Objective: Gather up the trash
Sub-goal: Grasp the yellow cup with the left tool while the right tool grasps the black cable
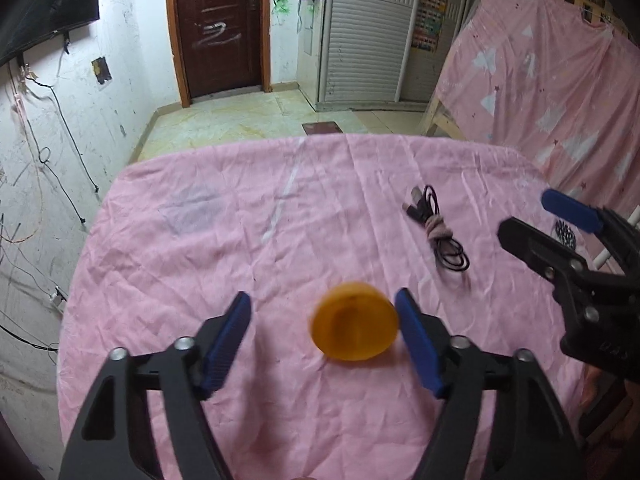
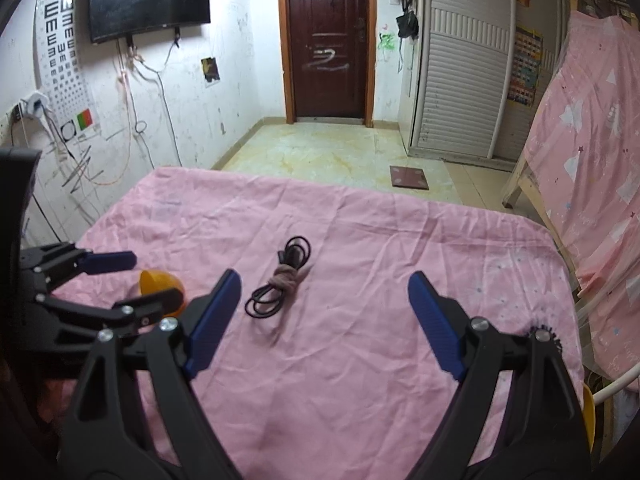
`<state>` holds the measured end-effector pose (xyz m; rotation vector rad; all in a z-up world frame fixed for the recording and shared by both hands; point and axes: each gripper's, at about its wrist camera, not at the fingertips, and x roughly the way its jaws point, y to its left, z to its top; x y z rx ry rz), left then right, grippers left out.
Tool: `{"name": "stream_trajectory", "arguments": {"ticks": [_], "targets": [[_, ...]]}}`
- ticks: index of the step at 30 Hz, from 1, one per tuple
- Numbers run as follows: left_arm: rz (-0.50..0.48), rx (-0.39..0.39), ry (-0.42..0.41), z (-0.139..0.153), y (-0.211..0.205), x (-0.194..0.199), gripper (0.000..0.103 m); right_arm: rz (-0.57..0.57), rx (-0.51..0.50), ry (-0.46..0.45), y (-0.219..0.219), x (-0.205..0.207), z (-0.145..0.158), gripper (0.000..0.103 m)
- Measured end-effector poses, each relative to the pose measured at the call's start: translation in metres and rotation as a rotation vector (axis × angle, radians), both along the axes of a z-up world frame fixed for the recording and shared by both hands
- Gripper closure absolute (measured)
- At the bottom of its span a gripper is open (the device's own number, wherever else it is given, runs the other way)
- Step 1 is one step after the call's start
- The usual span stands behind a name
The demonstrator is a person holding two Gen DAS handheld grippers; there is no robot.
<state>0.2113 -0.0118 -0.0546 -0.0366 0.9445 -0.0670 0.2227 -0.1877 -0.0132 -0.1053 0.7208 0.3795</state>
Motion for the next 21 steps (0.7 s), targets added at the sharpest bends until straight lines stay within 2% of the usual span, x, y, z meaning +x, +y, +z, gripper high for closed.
{"name": "stream_trajectory", "arguments": {"ticks": [3,7,9,17,19,21], "targets": [[-0.023,-0.053,0.03,-0.008,0.003,0.003,0.051,0.02,-0.029,0.009,0.013,0.004,-0.004,0.021],[-0.022,-0.057,0.012,-0.009,0.006,0.003,0.06,0.042,-0.06,0.025,0.028,0.011,-0.009,0.021],[-0.012,-0.059,0.008,-0.009,0.009,0.004,0.069,0.048,-0.067,0.033,0.034,0.014,-0.011,0.021],[0.0,-0.1,-0.015,-0.003,0.025,0.0,0.069,0.058,-0.098,0.102,0.05,0.033,-0.03,0.021],[0.01,-0.102,-0.03,0.001,0.03,-0.002,0.069,0.057,-0.111,0.114,0.051,0.037,-0.034,0.025],[0.018,-0.101,-0.04,0.004,0.033,-0.003,0.069,0.059,-0.118,0.133,0.052,0.04,-0.037,0.039]]}}
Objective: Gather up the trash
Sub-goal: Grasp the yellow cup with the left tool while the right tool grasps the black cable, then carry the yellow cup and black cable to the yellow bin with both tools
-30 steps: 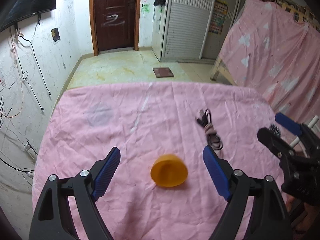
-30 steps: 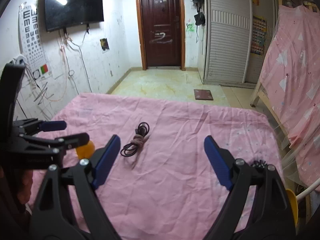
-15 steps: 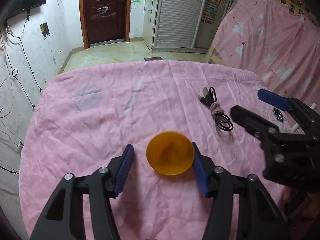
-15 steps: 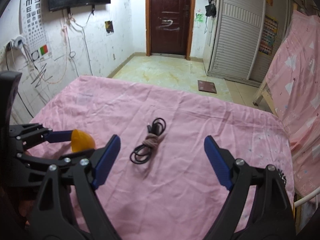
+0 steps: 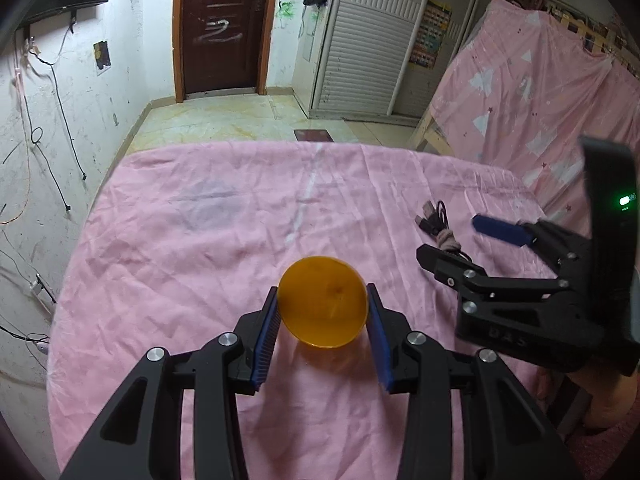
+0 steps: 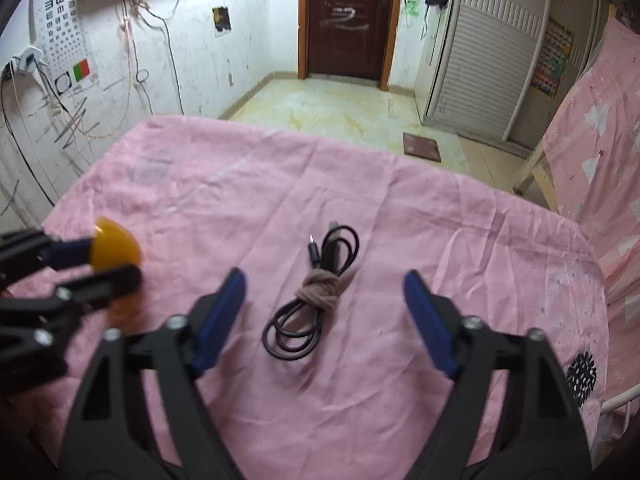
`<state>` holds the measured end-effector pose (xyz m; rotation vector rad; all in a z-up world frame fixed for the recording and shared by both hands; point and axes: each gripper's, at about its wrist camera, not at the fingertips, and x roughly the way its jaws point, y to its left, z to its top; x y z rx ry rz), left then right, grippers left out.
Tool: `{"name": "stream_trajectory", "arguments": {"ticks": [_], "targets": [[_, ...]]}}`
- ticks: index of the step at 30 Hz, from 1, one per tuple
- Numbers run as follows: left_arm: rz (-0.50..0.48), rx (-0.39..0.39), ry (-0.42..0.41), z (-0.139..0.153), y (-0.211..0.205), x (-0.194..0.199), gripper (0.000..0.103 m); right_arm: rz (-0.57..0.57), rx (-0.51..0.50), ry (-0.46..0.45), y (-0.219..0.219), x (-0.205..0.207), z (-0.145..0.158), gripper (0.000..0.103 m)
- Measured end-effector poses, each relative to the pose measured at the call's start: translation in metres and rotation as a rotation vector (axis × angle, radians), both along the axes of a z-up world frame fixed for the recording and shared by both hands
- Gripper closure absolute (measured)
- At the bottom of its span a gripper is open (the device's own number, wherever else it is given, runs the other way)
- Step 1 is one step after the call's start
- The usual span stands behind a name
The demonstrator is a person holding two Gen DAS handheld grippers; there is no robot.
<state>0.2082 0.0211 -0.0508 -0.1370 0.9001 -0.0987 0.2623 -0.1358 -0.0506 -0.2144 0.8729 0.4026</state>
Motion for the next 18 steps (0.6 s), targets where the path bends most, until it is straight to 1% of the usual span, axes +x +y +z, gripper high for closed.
{"name": "stream_trajectory", "arguments": {"ticks": [1,3,4,6,7,10,11,14,18], "targets": [[0.004,-0.001,-0.003,0.001,0.002,0.0,0.069,-0.003,0.001,-0.002,-0.001,0.001,0.0,0.041],[0.01,-0.005,-0.004,0.003,0.004,0.0,0.069,-0.012,-0.004,-0.012,-0.002,0.002,0.001,0.054],[0.012,-0.006,-0.003,0.003,0.005,0.0,0.069,-0.012,-0.006,-0.006,-0.003,0.003,0.0,0.055],[0.014,-0.007,0.0,0.003,0.005,0.0,0.069,-0.01,-0.002,0.011,-0.004,0.005,-0.003,0.062],[0.014,-0.007,0.001,0.002,0.004,0.0,0.069,-0.01,-0.005,0.012,-0.003,0.005,-0.003,0.064],[0.021,-0.01,-0.001,0.004,0.006,0.0,0.069,0.008,-0.003,0.024,0.0,0.007,-0.004,0.076],[0.025,-0.011,-0.003,0.005,0.006,-0.001,0.069,0.014,-0.003,0.025,0.0,0.007,-0.004,0.086],[0.033,-0.008,-0.011,0.009,0.008,-0.004,0.069,0.006,-0.024,0.008,0.002,0.005,-0.003,0.086],[0.042,-0.003,-0.02,0.014,0.009,-0.007,0.069,0.003,-0.005,-0.01,-0.002,-0.001,0.002,0.086]]}}
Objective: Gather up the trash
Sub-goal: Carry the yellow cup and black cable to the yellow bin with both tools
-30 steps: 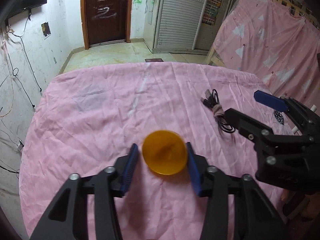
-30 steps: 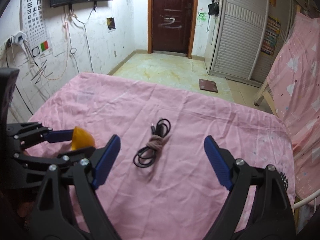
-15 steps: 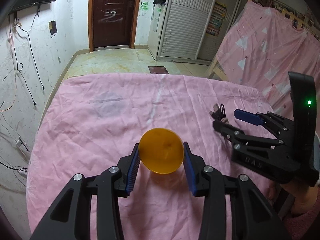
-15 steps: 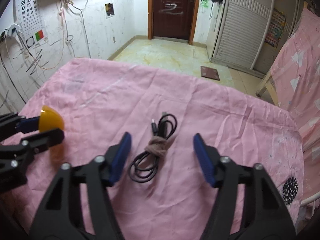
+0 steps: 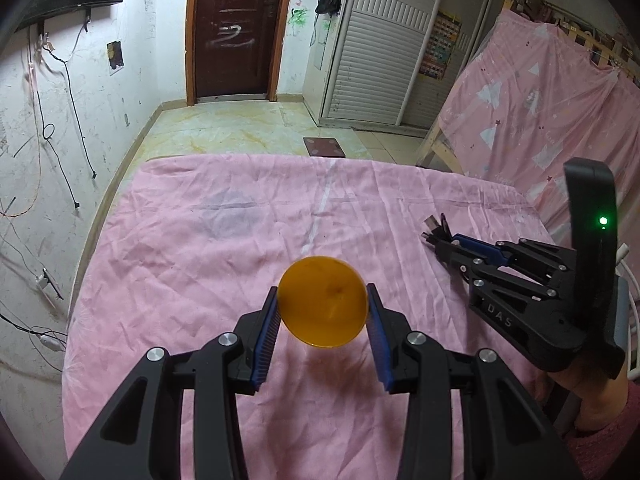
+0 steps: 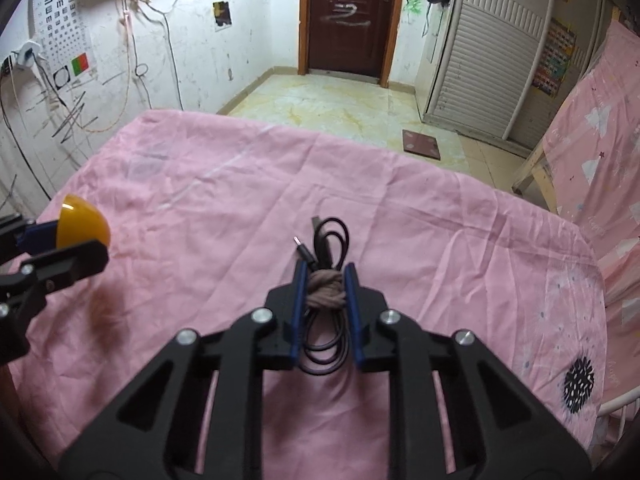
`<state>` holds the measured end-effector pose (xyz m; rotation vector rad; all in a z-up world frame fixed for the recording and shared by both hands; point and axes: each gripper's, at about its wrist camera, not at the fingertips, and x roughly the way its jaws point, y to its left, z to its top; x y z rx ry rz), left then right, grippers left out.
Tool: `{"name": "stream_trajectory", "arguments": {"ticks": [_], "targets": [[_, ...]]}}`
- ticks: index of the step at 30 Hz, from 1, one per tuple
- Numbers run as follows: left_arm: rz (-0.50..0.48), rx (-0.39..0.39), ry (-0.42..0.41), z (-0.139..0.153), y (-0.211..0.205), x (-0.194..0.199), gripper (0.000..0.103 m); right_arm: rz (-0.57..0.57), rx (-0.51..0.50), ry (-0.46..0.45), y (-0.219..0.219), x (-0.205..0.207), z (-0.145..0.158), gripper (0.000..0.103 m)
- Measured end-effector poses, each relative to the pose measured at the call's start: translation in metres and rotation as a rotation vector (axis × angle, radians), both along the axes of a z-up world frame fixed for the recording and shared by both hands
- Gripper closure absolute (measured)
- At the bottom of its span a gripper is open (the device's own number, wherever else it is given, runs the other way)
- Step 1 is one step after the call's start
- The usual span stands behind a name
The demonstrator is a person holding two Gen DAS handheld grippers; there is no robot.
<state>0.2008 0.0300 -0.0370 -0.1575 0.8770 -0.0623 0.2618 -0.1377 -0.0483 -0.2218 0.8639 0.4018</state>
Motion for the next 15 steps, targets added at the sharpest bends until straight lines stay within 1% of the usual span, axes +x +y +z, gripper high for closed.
{"name": "stream_trajectory", "arguments": {"ticks": [6,15], "targets": [[0.017,0.007,-0.026,0.013,-0.003,-0.005,0.069,-0.022,0.062,-0.062,-0.017,-0.013,0.022,0.086],[0.005,0.039,-0.081,0.039,-0.03,-0.016,0.069,-0.068,0.142,-0.148,-0.059,-0.034,0.056,0.086]]}}
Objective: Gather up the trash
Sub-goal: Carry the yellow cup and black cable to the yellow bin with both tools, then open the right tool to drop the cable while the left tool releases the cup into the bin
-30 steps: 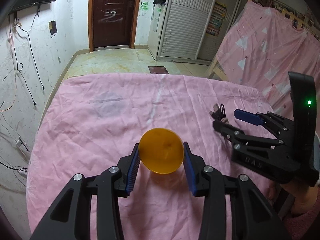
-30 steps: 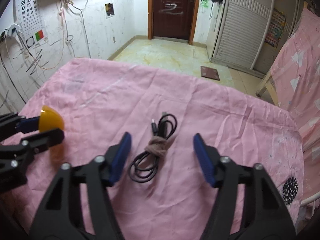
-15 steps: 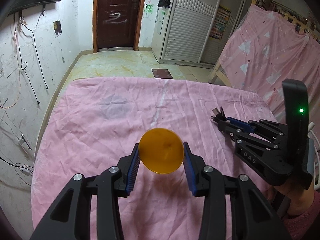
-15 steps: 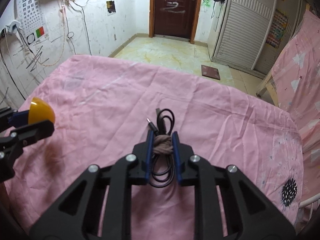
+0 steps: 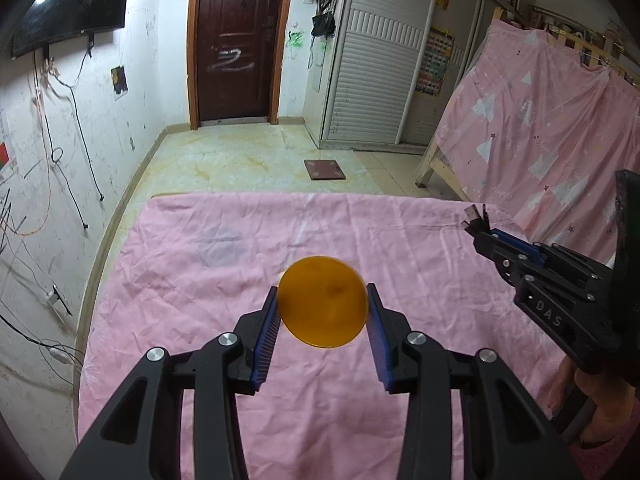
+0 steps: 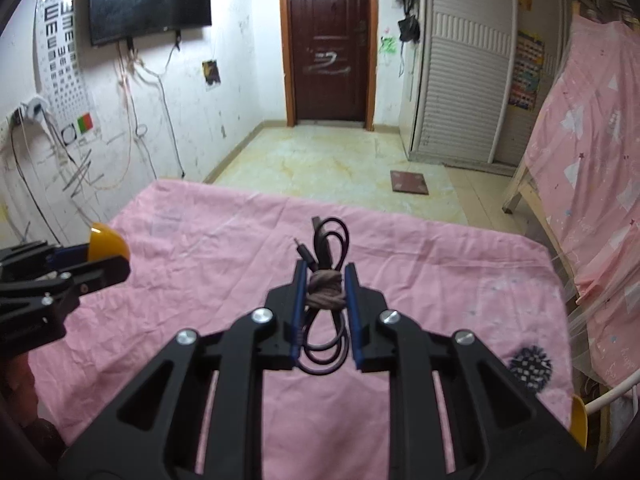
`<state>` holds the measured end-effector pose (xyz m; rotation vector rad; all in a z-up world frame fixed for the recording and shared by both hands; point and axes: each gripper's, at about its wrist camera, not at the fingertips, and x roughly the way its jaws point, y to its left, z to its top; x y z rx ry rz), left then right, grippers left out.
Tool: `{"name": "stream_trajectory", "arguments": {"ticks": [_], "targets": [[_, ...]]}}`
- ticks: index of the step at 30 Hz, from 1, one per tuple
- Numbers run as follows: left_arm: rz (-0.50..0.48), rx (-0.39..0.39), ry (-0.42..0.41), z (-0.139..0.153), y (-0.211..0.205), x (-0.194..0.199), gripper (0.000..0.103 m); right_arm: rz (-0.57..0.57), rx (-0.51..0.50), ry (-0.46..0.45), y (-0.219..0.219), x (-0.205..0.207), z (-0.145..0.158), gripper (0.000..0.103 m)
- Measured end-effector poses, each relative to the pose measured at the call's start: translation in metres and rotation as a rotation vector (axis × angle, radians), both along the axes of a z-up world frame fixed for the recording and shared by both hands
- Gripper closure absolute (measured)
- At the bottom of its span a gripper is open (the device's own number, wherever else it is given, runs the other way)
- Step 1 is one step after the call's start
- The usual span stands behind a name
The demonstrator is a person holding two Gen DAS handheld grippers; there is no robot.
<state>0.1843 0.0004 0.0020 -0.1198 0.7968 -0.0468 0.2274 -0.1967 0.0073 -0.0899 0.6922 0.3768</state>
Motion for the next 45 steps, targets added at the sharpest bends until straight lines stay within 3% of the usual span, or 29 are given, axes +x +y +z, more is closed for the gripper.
{"name": "stream_trajectory", "arguments": {"ticks": [18,45], "targets": [[-0.138,0.073,-0.077,0.035,-0.11,-0.025,0.069,-0.175,0.116,-0.108,-0.119,-0.055,0.022,0.086],[-0.339,0.148,-0.054,0.023,-0.261,-0.033,0.069,-0.47,0.227,-0.086,-0.299,-0.107,-0.018,0.085]]}}
